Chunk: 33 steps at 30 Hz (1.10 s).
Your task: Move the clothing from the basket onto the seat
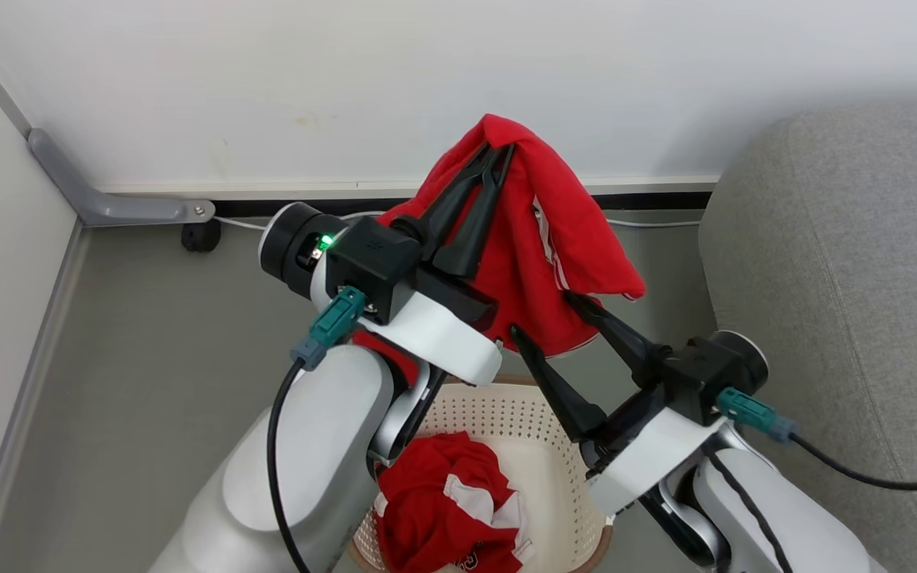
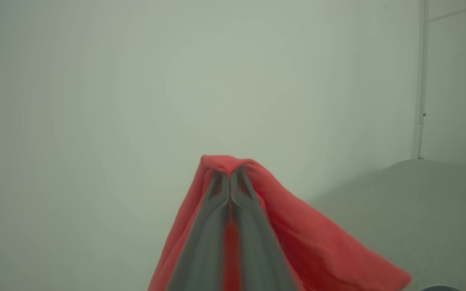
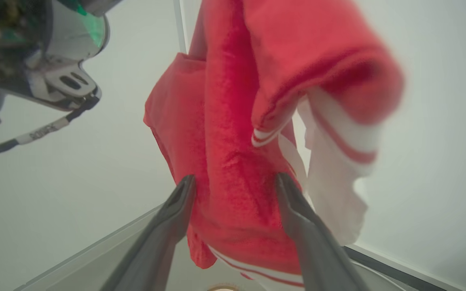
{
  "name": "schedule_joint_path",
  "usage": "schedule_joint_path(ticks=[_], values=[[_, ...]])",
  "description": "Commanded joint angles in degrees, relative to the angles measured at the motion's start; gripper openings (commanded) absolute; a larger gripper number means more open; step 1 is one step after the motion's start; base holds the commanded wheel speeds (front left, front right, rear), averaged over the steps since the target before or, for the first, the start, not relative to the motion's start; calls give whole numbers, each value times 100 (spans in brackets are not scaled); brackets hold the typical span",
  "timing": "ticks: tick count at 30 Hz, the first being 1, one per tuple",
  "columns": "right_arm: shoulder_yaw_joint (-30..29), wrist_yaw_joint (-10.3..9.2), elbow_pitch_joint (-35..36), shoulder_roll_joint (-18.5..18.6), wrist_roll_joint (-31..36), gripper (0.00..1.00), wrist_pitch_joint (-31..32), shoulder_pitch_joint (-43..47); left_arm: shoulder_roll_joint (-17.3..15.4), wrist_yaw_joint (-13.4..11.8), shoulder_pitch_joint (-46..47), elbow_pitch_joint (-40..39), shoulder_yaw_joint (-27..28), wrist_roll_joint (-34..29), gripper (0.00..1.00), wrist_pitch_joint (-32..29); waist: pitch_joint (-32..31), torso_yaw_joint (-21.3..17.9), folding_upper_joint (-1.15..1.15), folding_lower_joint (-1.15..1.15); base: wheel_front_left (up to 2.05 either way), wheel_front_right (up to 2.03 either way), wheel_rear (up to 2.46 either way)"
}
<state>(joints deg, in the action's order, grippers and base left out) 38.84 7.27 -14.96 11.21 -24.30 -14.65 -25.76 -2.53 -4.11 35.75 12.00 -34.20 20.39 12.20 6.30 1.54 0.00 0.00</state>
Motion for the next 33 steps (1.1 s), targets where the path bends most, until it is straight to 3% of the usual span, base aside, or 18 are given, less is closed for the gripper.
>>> schedule_joint_path(ticks=[1, 6, 7, 8, 9, 14, 15, 16, 17, 18, 25, 33], values=[[72, 22, -53, -107, 61, 100, -35, -172, -48, -45, 335, -118, 135, 46, 0, 64, -13, 28, 0, 0, 0, 0, 0], [33, 22, -577, -345, 104, 100, -35, -409, -40, -85, 332, -39, -53, 179, 0, 117, -23, 94, 0, 0, 0, 0, 0], [28, 22, -611, -381, 86, 94, -35, -439, -39, -98, 330, -25, -82, 202, 0, 129, -16, 98, 0, 0, 0, 0, 0], [29, 22, -627, -406, 74, 42, -35, -469, -38, -112, 325, -8, -110, 223, 0, 142, -7, 100, 0, 0, 0, 0, 0], [29, 22, -626, -423, 59, 0, -35, -495, -38, -126, 318, 10, -131, 250, 0, 153, 0, 100, 0, 0, 0, 0, 0], [33, 22, -597, -384, -67, 0, -35, -525, -36, -202, 295, 96, -183, 332, 0, 209, 37, 57, 0, 0, 0, 0, 0], [18, 22, -580, -363, -84, 0, -35, -511, -36, -214, 287, 117, -185, 335, 7, 219, 44, 44, 0, 0, 0, 0, 0], [9, 22, -564, -343, -101, 0, -35, -496, -36, -223, 281, 134, -185, 337, 35, 228, 51, 30, 0, 0, 0, 0, 0], [4, 22, -544, -322, -113, 0, -35, -487, -36, -218, 265, 153, -185, 354, 84, 236, 59, 14, 0, 0, 0, 0, 0], [-7, 22, -522, -304, -123, 0, -35, -479, -36, -202, 246, 177, -183, 395, 100, 242, 66, -2, 0, 0, 0, 0, 0], [-155, 22, -319, -228, -141, 0, -35, -408, -35, -148, 177, 347, -186, 426, 100, 267, 91, -88, 0, 0, 0, 0, 0], [-729, 22, 50, -47, -106, 0, -35, -223, -35, -14, 6, 519, -168, 401, 100, 278, 104, -231, 0, 0, 0, 0, 0]])
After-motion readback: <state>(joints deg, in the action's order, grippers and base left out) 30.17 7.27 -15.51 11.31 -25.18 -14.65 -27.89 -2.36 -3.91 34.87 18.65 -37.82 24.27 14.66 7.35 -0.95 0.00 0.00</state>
